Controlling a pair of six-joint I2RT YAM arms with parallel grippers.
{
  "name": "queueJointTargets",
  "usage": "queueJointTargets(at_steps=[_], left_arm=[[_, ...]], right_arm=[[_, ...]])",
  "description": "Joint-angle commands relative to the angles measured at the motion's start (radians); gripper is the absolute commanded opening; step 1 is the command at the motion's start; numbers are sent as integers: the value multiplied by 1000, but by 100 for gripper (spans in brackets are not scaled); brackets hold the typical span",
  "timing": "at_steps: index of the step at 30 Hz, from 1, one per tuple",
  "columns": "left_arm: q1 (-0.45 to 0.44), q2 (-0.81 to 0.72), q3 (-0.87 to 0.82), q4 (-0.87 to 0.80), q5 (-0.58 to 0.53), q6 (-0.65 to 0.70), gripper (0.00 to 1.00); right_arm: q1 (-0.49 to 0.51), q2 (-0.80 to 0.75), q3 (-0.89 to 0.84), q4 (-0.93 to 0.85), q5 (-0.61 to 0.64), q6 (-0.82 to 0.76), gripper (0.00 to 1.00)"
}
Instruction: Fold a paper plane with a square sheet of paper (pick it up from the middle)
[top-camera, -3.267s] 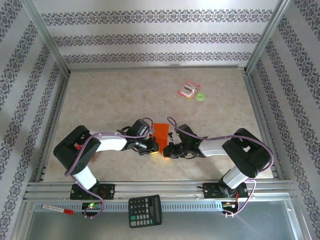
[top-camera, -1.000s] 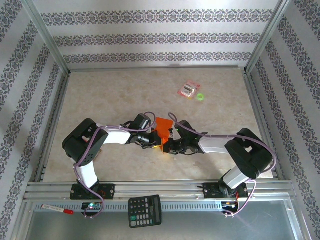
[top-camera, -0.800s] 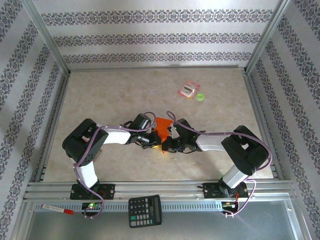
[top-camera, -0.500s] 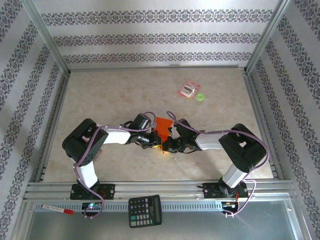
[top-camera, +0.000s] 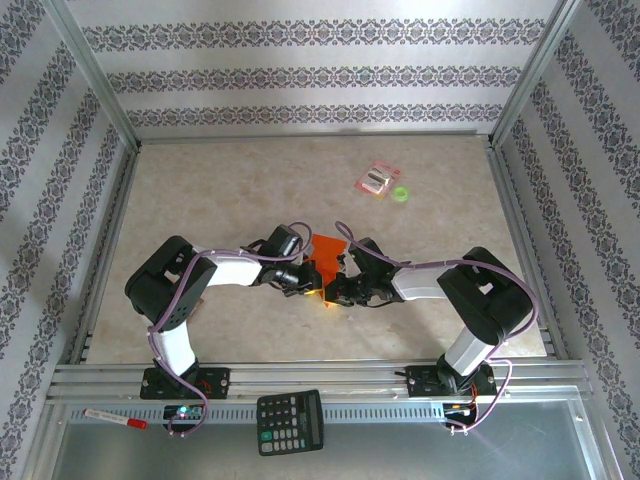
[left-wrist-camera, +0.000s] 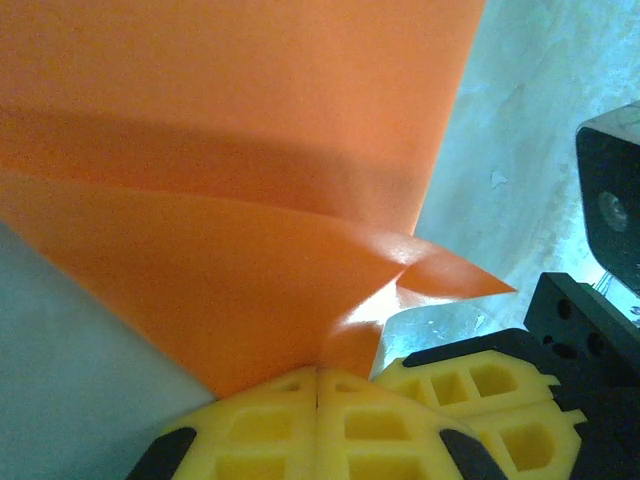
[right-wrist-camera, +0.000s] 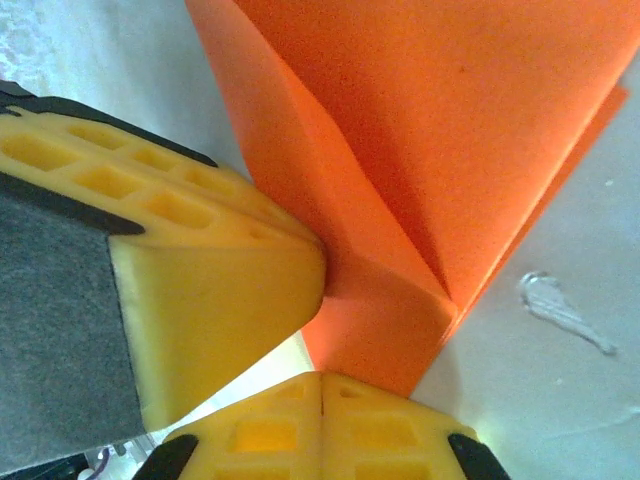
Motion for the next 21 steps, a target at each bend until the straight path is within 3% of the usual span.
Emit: queueJointTargets(at_steps=[1, 21], left_arm=[[35, 24, 16, -66, -38, 37, 0], [200, 102, 140, -139, 10, 144, 0]], right_arm=[[12, 75, -61, -245, 170, -21, 0], [14, 53, -67, -285, 181, -36, 0]])
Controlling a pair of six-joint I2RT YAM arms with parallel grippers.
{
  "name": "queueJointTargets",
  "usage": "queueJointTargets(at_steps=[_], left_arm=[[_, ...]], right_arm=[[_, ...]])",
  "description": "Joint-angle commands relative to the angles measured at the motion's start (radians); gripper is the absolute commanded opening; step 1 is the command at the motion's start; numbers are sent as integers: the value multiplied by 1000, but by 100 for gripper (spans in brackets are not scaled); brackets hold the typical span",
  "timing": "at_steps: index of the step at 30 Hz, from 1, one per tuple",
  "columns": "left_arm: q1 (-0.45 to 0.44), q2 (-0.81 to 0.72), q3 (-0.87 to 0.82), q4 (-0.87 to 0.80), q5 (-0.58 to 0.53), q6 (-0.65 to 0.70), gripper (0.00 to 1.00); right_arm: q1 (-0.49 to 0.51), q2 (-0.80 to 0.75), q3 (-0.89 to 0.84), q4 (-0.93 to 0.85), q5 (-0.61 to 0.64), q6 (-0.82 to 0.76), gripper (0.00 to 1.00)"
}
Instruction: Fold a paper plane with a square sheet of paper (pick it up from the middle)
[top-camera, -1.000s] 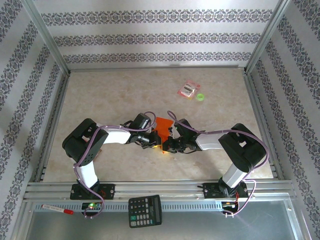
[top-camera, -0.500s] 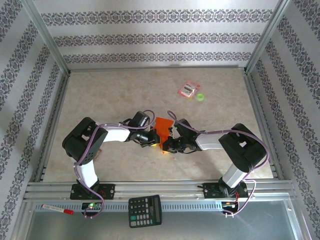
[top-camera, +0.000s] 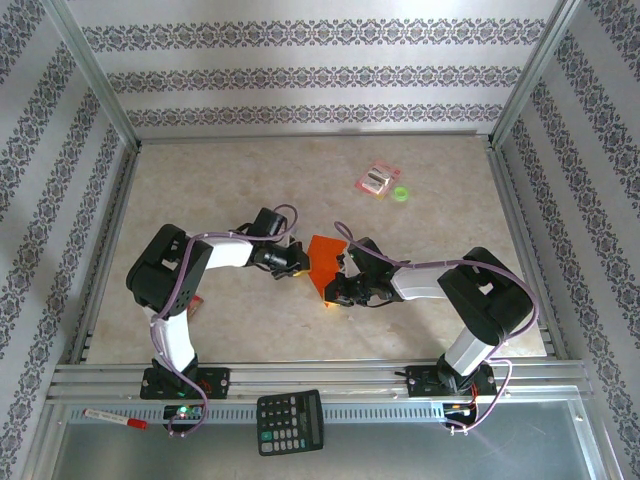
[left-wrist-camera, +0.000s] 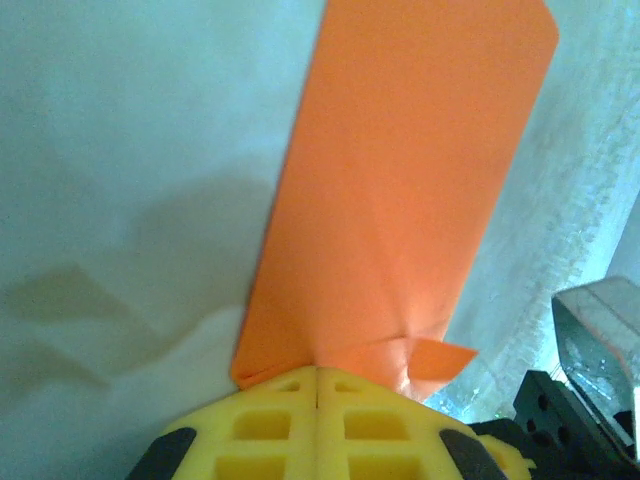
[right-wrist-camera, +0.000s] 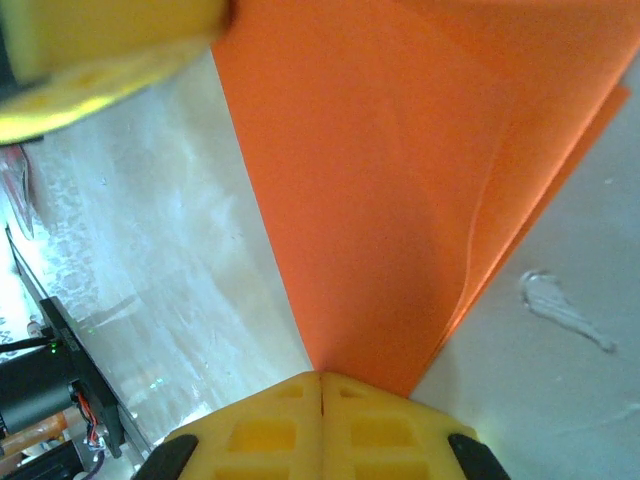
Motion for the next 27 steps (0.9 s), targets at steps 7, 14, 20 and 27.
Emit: queueJointTargets(at_steps=[7, 14, 20, 27], left_arm=[[88, 72, 89, -68, -62, 75, 4], [127, -43, 45, -48, -84, 62, 14], [113, -266, -124, -16, -67, 33, 26], [19, -437, -290, 73, -58, -1, 37]], right_arm=[[12, 50, -86, -258, 159, -39, 0], [12, 16, -102, -290, 86, -124, 0], [14, -150, -94, -319, -7, -226, 0], [-35, -374, -24, -288, 110, -227, 23]])
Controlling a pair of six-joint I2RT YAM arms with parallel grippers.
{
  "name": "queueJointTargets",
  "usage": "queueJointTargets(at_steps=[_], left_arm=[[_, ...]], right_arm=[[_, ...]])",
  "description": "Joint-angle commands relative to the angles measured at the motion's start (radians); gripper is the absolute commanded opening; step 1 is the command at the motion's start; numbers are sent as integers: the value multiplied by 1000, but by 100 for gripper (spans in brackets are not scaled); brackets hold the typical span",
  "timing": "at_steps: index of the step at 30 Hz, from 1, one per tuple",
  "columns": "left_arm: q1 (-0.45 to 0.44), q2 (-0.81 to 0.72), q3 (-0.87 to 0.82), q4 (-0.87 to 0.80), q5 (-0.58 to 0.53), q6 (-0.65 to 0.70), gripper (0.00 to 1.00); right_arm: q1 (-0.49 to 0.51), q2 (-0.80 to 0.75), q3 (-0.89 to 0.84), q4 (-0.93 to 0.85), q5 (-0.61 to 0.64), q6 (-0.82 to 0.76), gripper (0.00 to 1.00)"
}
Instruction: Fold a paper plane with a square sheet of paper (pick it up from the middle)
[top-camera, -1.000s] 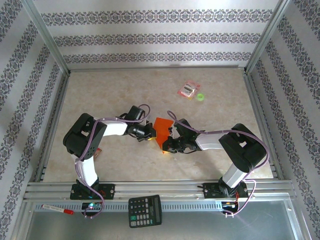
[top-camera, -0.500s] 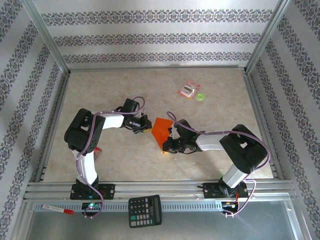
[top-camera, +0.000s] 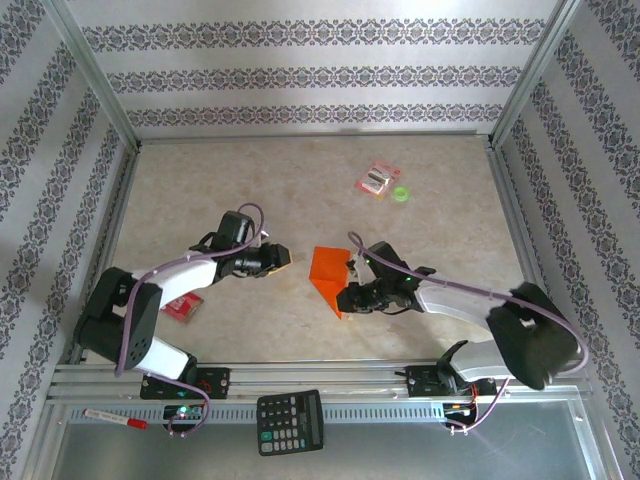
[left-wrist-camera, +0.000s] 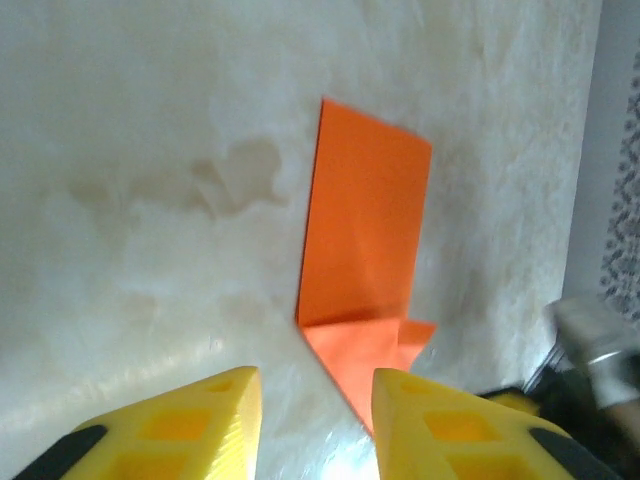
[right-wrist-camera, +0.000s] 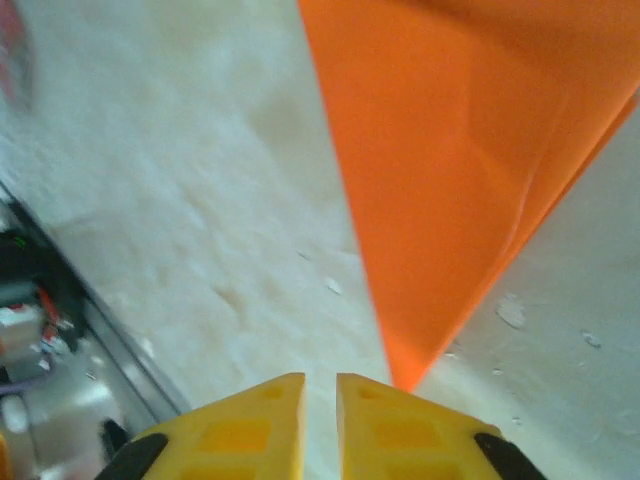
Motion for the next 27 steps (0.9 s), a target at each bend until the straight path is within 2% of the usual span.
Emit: queueJointTargets(at_steps=[1, 5, 9, 15, 27], left_arm=[[-70, -23, -30, 47, -2, 0, 40], [-106, 24, 8, 6, 3, 51, 46], [-120, 79, 50, 3, 22, 67, 52], [-138, 153, 89, -20, 55, 79, 54], [-148, 271, 168, -31, 77, 58, 53]], right_arm=[[-18, -47, 49, -48, 144, -15, 25], [22, 10, 92, -62, 275, 24, 24], [35, 110, 130, -2, 272, 50, 15], [25, 188, 167, -5, 313, 46, 12], [-4, 229, 141, 1, 324, 29, 6]])
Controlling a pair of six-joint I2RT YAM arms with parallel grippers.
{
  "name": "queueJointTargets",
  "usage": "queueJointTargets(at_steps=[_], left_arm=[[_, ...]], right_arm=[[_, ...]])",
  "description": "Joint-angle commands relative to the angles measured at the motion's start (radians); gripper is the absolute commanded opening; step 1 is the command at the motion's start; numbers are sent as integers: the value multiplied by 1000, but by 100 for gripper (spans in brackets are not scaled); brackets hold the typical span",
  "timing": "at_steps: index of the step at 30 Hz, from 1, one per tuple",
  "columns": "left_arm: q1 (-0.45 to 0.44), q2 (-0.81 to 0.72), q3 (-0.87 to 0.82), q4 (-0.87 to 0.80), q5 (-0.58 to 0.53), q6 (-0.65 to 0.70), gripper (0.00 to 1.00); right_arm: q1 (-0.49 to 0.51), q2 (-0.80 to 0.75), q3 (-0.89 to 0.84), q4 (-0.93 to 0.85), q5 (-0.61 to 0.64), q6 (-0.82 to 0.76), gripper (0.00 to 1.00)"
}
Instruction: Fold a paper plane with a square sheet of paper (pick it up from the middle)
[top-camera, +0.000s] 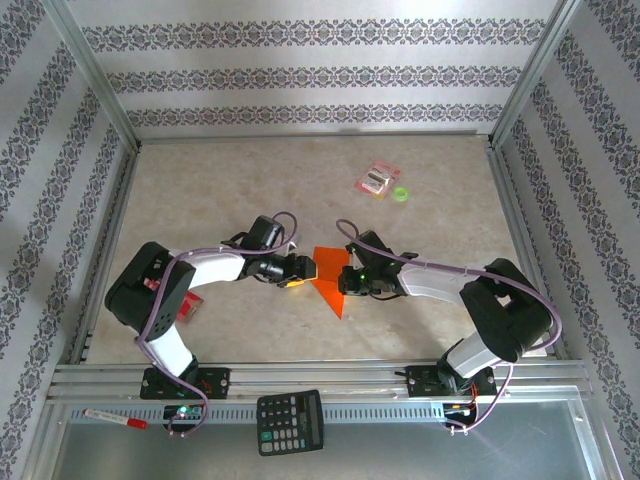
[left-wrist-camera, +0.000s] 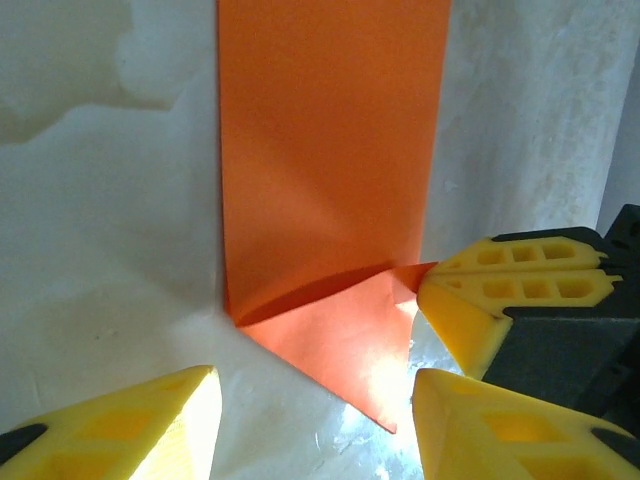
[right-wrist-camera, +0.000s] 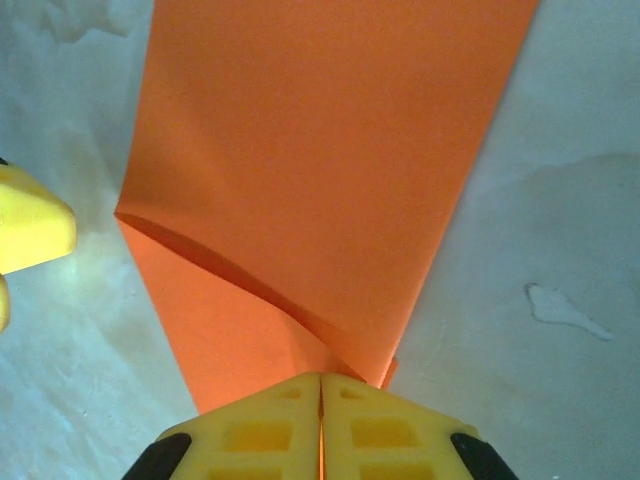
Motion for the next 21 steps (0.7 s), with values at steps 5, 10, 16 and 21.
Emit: queueJointTargets(at_steps=[5, 10, 16, 21], left_arm=[[-15, 67, 56, -10, 27, -16, 51], [-17, 79, 56, 23, 51, -41, 49], [-16, 69, 60, 16, 54, -46, 49], [-16, 72, 68, 22, 64, -50, 48]], right_arm=[[-9, 26, -17, 20, 21, -3, 4], [-11, 29, -25, 24, 21, -5, 2], [-12, 40, -22, 23, 16, -8, 1], [-12, 43, -24, 20, 16, -8, 0]])
